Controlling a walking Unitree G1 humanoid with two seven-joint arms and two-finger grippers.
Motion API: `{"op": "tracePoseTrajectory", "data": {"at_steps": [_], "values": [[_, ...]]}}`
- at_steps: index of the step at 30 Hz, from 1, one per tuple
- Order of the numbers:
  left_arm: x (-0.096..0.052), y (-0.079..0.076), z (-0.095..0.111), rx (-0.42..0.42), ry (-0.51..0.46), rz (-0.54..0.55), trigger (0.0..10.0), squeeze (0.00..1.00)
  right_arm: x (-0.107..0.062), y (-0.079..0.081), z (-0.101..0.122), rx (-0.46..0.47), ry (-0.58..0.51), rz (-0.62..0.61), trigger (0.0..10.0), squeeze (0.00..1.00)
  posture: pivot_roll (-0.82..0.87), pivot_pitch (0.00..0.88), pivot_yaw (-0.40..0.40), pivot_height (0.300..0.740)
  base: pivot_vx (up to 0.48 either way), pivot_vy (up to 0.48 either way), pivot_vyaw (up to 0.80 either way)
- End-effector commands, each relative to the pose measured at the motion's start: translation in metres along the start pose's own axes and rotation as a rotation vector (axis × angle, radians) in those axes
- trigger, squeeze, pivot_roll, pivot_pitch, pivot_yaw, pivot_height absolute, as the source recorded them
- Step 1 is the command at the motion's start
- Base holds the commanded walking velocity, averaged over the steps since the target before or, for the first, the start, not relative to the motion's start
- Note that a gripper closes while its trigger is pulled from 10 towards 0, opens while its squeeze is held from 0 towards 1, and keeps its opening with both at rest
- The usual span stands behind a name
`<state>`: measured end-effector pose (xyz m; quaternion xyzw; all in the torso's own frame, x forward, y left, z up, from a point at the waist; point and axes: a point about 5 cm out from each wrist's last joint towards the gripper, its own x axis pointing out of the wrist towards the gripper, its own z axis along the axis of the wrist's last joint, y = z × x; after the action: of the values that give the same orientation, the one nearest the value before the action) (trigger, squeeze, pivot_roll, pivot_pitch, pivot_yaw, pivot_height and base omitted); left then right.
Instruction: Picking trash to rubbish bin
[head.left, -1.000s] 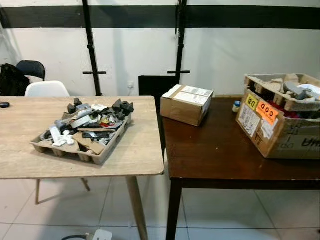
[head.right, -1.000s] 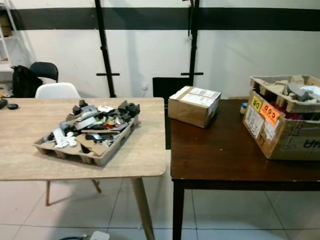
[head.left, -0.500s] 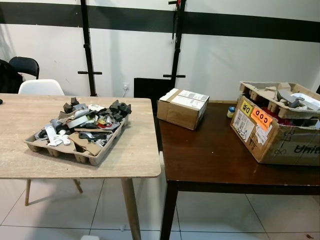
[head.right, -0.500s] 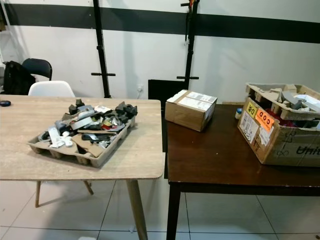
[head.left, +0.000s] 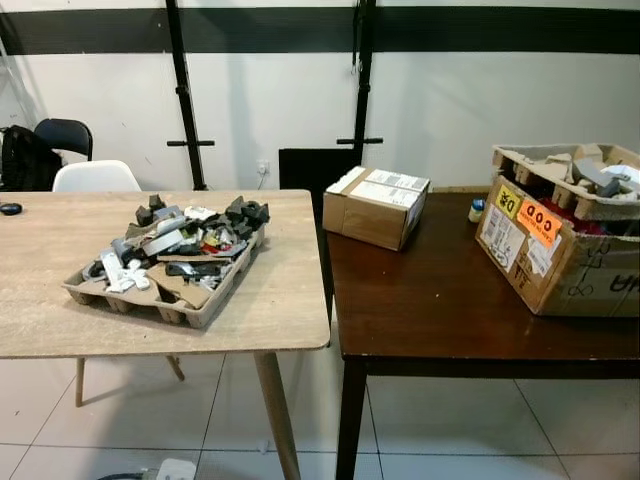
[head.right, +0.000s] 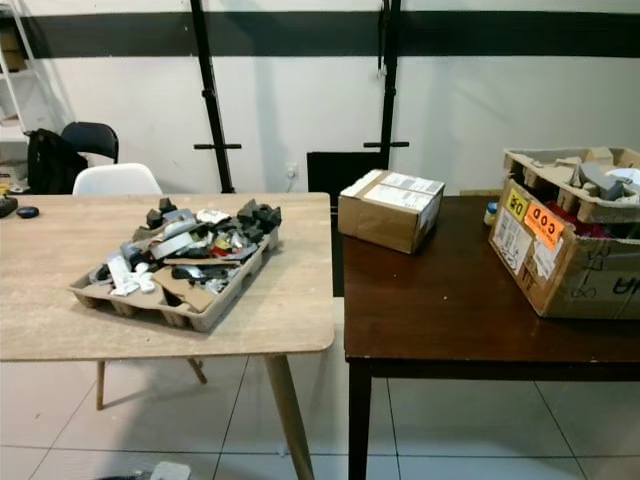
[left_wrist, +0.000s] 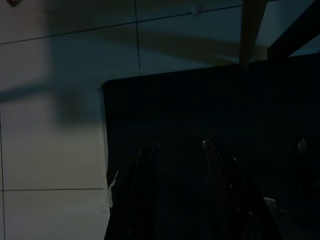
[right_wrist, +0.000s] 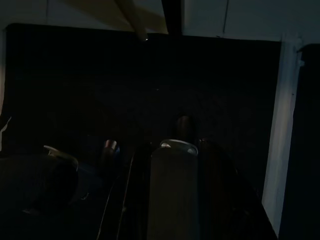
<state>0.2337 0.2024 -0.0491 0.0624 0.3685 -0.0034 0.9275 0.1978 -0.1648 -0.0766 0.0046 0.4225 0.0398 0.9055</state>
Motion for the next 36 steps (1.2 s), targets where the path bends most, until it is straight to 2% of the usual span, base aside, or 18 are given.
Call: {"op": "tracePoseTrajectory", "data": {"at_steps": [1,6,17,19,21,28,36], "values": [[-0.001,0.002,-0.004,0.000,0.011,0.011,10.0,0.00,-0.002,-0.001,-0.008,0.011,0.029,-0.004,10.0,0.00,-0.03,0.120,0.013,0.740,0.000,0.000,0.00],[0.000,-0.003,-0.003,-0.030,0.018,0.012,10.0,0.00,-0.003,-0.007,-0.008,0.004,0.027,-0.013,10.0,0.00,-0.04,0.126,0.001,0.740,0.000,-0.403,0.00],[0.001,-0.006,-0.002,-0.038,0.013,0.004,10.0,0.00,-0.003,-0.010,-0.007,-0.002,0.024,-0.020,10.0,0.00,-0.05,0.131,0.001,0.740,0.000,-0.465,0.00],[0.001,-0.006,-0.003,-0.093,0.025,0.001,10.0,0.00,-0.003,-0.010,-0.007,-0.002,0.023,-0.020,10.0,0.00,-0.05,0.132,0.002,0.740,0.000,0.000,0.00],[0.001,-0.007,-0.001,-0.110,0.016,-0.005,10.0,0.00,-0.003,-0.009,-0.006,-0.002,0.020,-0.018,10.0,0.00,-0.06,0.133,0.001,0.740,0.000,0.480,0.00],[0.002,-0.009,0.003,-0.115,-0.005,-0.015,10.0,0.00,-0.003,-0.010,-0.006,-0.005,0.022,-0.018,10.0,0.00,-0.06,0.134,0.000,0.740,0.000,0.480,0.00],[0.001,-0.008,0.001,-0.064,-0.003,-0.013,10.0,0.00,-0.003,-0.010,-0.006,-0.006,0.020,-0.017,10.0,0.00,-0.06,0.134,-0.002,0.740,0.000,0.000,0.00]]}}
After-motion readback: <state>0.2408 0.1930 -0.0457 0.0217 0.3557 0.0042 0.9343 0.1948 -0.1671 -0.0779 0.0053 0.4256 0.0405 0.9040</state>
